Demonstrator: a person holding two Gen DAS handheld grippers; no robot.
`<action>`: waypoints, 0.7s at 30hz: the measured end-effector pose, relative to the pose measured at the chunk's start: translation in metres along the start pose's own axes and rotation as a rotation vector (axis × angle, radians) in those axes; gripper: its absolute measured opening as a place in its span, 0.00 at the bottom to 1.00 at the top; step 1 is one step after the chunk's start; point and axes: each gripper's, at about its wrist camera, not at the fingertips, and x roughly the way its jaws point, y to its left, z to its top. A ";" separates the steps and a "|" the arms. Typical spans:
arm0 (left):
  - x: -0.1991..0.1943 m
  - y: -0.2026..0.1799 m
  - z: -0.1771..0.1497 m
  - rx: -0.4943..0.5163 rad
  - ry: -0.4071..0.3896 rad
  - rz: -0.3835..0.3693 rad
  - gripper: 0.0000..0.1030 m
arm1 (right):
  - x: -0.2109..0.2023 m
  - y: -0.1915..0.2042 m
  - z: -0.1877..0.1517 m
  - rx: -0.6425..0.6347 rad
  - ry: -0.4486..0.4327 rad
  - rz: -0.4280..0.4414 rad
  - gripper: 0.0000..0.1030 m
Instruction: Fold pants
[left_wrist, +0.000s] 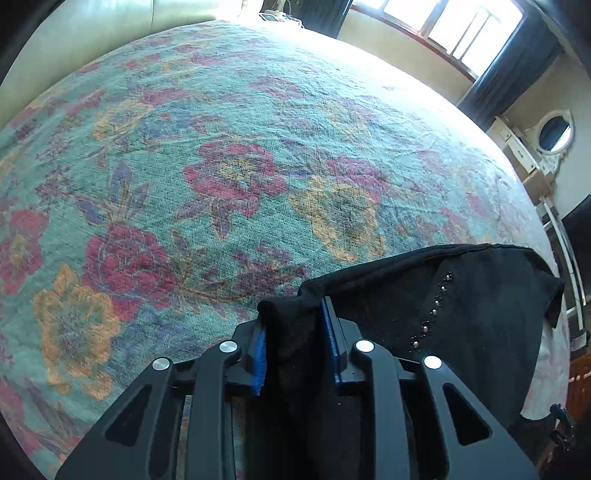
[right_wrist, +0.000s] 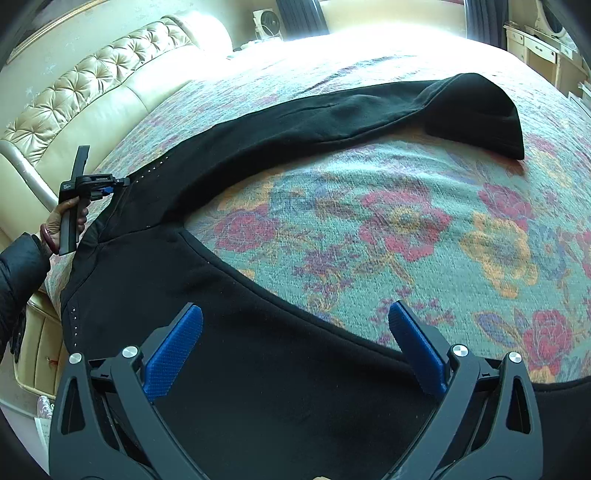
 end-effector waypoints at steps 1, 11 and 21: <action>-0.001 0.003 -0.002 -0.028 -0.012 -0.054 0.10 | 0.003 -0.003 0.012 -0.017 -0.007 0.006 0.98; 0.005 0.012 -0.028 -0.050 -0.146 -0.101 0.10 | 0.089 -0.028 0.201 -0.312 0.007 -0.057 0.98; 0.006 0.022 -0.034 -0.078 -0.169 -0.133 0.12 | 0.203 0.002 0.269 -0.649 0.148 -0.047 0.89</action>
